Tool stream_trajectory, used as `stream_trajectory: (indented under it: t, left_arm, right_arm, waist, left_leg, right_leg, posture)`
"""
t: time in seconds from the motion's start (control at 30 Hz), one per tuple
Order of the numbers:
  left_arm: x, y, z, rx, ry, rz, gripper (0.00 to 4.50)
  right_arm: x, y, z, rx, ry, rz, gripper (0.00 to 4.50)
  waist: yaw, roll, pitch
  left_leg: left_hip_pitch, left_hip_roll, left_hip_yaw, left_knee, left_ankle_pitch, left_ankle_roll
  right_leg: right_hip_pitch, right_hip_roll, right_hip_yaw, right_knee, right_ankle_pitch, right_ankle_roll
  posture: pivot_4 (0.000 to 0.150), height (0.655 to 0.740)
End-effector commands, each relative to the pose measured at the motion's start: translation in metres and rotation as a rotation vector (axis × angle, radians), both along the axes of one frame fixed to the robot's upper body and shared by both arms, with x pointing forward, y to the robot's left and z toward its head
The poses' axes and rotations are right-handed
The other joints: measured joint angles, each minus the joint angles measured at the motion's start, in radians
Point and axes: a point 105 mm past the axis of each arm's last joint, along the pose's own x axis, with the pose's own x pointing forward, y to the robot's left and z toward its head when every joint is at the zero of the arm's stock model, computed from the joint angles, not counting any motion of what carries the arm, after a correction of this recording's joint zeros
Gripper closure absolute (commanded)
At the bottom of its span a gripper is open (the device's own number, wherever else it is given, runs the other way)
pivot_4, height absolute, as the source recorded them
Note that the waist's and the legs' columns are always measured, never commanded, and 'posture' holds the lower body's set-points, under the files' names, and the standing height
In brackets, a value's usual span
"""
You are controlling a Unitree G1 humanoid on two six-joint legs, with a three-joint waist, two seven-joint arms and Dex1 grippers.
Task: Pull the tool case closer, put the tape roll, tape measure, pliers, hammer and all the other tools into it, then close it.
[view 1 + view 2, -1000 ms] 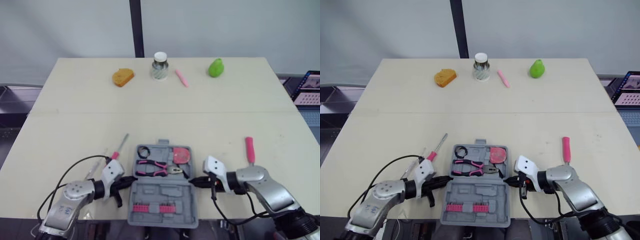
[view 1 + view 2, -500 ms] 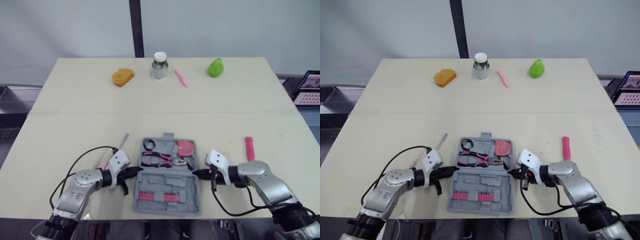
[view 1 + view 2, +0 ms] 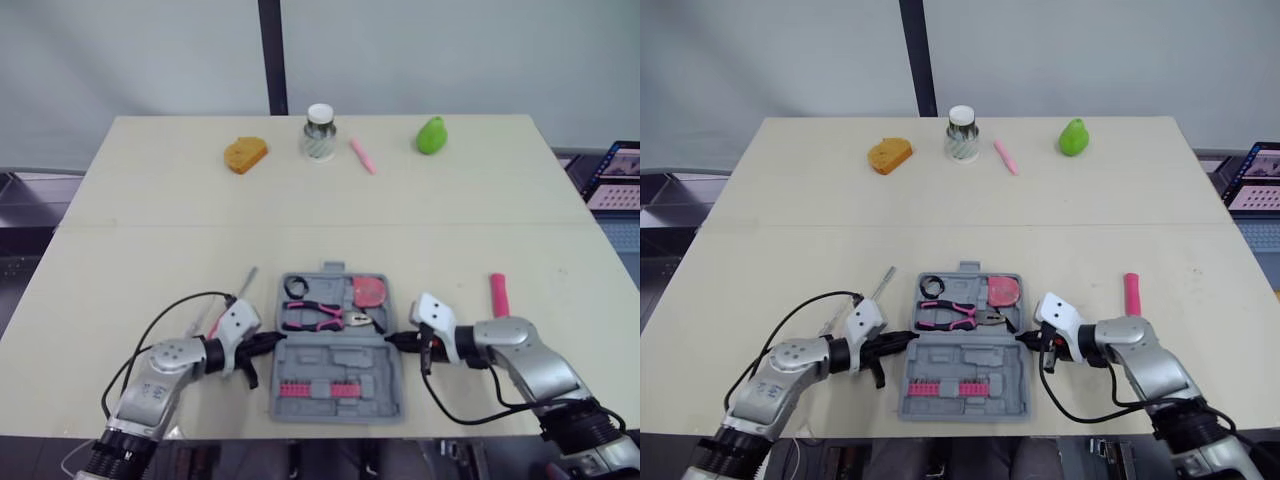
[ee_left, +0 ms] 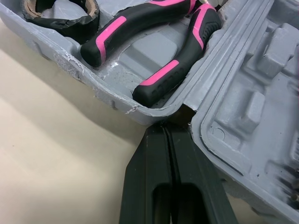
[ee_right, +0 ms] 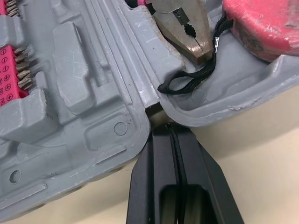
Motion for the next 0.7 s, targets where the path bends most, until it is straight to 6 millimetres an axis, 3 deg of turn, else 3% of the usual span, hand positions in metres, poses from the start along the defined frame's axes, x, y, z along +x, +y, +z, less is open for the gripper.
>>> stream_trajectory:
  t: [0.03,0.7]
  left_arm:
    - [0.0059,-0.0072,0.0062,-0.004,-0.045,-0.005,4.45]
    - [0.0117,-0.0093,0.0090,-0.005,-0.059,-0.002,4.45]
  right_arm:
    - [0.0049,0.0095,0.0144,0.041,-0.069,0.024,4.50]
    - [0.0133,0.0110,0.0158,0.038,-0.100,0.011,4.50]
  waist:
    - [0.000,0.000,0.000]
    - [-0.002,0.000,0.000]
  left_leg:
    - [0.000,0.000,0.000,0.000,0.000,0.000]
    - [0.000,0.000,0.000,0.000,0.000,0.000]
  right_leg:
    - [0.000,0.000,0.000,0.000,0.000,0.000]
    - [0.000,0.000,0.000,0.000,0.000,0.000]
  posture:
    - [0.150,0.7400]
    - [0.150,0.7400]
